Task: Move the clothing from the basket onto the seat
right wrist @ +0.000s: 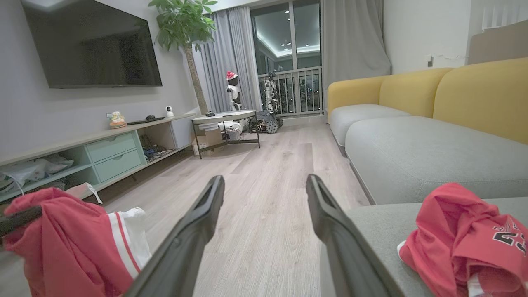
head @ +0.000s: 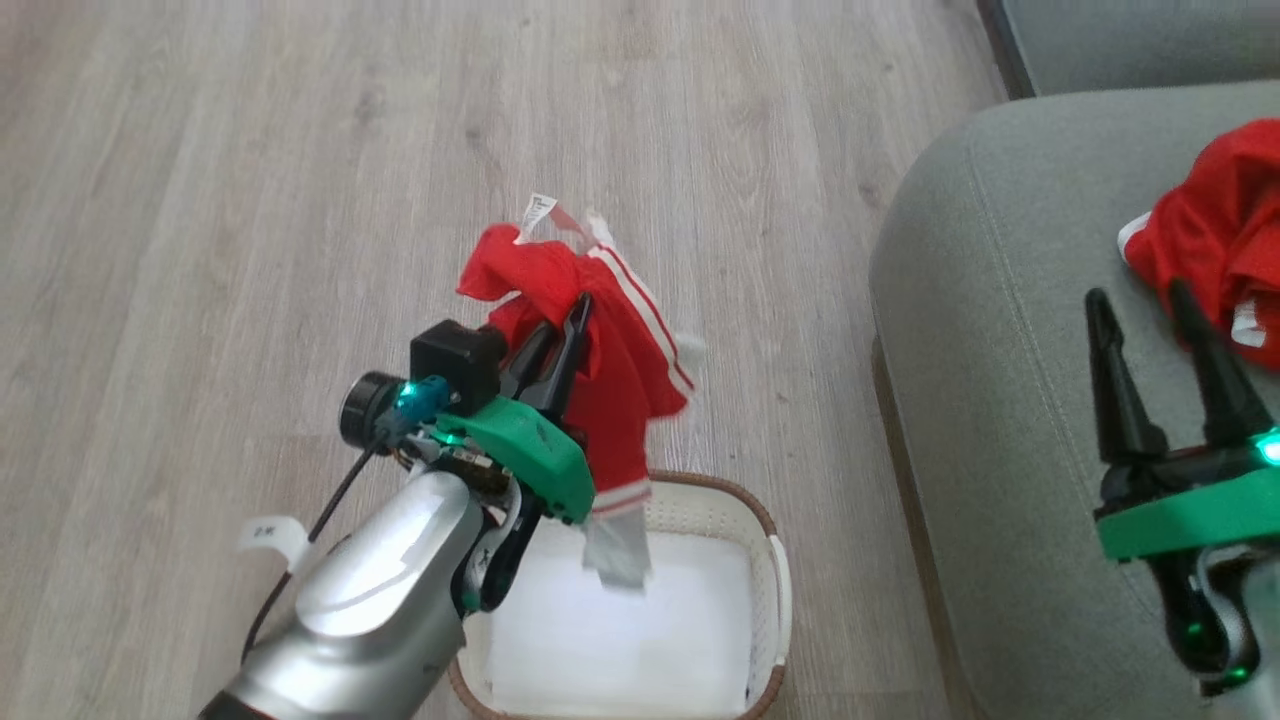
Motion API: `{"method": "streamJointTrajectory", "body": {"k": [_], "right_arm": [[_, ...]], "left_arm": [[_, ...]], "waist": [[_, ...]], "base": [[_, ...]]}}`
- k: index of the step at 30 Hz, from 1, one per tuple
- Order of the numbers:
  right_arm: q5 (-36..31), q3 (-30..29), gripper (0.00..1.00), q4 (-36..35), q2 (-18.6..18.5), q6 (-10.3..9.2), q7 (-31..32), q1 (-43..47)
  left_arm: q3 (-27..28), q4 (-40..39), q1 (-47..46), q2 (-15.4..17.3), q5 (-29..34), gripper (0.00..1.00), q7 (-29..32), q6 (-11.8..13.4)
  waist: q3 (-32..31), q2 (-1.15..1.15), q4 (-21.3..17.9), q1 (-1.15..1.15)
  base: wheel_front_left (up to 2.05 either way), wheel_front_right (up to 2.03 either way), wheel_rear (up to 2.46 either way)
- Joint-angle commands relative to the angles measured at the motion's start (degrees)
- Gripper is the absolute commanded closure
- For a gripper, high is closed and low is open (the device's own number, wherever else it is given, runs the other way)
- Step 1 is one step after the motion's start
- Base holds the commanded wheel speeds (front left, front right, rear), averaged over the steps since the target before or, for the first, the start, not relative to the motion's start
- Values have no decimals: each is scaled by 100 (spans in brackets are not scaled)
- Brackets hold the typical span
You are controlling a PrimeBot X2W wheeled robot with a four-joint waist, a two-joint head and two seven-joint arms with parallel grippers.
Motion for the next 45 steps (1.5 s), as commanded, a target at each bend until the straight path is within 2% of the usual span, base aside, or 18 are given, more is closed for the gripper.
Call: {"method": "streamJointTrajectory", "body": {"k": [1,12,22,29,35,39,45], "right_arm": [[-19,117,0,-140,-85,-1,-36,-4],[22,457,0,-60,-22,-1,-36,113],[62,857,0,-76,-9,-1,-36,44],[102,1842,0,-69,67,-1,-36,-370],[173,2802,0,266,124,-1,-36,-952],[121,3371,0,866,92,-1,-36,-1352],[298,4084,0,1929,304,-1,-36,-2020]], "left_arm": [[236,-313,-414,157,20,100,15,-12],[242,-1060,-958,352,104,100,459,20],[200,-1248,-983,413,86,100,614,70],[158,-1227,-1045,376,58,100,639,38],[13,-1260,-1144,263,85,100,692,-40],[-113,-1330,-1166,128,48,100,741,-135],[-334,-1390,-1186,-92,-44,100,860,-311]], "waist": [[-86,0,17,1],[-249,0,-1,1],[-267,0,-50,1],[-245,0,5,1],[-250,0,204,1],[-265,0,382,1],[-314,0,707,1]], "base": [[0,0,0],[0,0,0],[0,0,0],[0,0,0],[0,0,0],[0,0,0],[0,0,0]]}}
